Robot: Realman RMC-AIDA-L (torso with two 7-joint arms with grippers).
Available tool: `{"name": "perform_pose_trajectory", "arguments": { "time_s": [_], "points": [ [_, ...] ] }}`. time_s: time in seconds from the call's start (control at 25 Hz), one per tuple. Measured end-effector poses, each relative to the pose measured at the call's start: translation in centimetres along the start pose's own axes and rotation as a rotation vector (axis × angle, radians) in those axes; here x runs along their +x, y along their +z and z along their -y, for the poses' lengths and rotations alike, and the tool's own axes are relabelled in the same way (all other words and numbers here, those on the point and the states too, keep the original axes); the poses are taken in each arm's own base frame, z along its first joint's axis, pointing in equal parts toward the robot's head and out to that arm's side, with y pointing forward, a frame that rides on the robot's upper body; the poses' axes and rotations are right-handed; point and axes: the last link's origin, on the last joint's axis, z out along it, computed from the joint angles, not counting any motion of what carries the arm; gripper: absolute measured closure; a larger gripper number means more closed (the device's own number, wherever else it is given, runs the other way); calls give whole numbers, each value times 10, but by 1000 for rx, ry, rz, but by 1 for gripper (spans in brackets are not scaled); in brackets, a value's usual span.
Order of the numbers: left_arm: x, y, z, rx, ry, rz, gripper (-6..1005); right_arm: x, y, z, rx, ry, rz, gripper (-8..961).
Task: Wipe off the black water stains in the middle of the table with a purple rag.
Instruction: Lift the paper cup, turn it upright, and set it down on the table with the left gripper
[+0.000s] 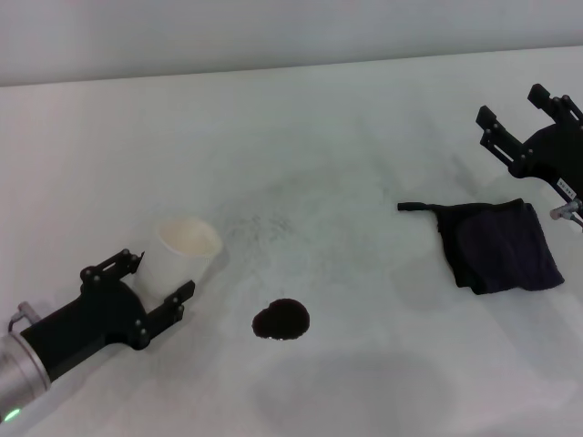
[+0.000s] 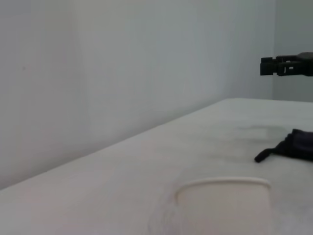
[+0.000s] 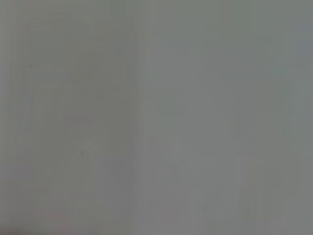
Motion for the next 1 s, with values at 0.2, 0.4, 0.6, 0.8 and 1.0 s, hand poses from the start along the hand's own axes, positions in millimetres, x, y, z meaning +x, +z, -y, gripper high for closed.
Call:
{"name": "perform_pose_trajectory", "arguments": {
  "time_s": [0.2,0.4,0.6,0.8,1.0],
  "points": [
    [-9,-9,-5,16,27,15,368,3,0,2,10,-1,-22,133],
    [-13,-14,-9,21,28,26,367,4,0,2,12,-2,-30,134],
    [-14,-18,-13,21,41,14,369,4,0,3,12,-2,-31,135],
    [-10,-23,-12,40,44,-30,340,4,0,3,13,-2,-32,135],
    [-11,-26,-11,48,54,-28,209,4,0,3,13,-2,-32,136]
  ]
}}
